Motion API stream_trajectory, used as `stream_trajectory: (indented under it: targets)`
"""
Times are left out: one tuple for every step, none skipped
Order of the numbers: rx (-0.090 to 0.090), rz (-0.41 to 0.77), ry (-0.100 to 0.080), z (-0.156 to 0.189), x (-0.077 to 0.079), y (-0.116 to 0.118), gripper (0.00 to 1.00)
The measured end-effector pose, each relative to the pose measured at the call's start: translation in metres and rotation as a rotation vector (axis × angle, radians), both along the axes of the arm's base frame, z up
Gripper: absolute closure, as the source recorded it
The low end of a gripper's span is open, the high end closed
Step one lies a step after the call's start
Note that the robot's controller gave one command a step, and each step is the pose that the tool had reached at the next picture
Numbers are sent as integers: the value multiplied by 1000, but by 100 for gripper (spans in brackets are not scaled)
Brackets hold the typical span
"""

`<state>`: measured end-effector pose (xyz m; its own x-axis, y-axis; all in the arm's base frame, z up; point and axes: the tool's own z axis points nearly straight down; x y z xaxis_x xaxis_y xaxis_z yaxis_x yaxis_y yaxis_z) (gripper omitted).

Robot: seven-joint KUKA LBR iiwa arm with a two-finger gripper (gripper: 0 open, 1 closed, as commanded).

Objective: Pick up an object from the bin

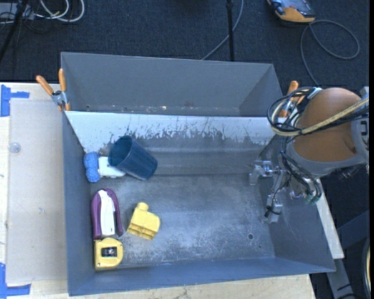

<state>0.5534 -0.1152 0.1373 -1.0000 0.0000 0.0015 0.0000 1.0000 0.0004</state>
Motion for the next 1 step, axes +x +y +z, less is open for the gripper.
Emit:
stream_trajectory:
  targets:
    - [3, 229, 9, -68, -4, 55, 100]
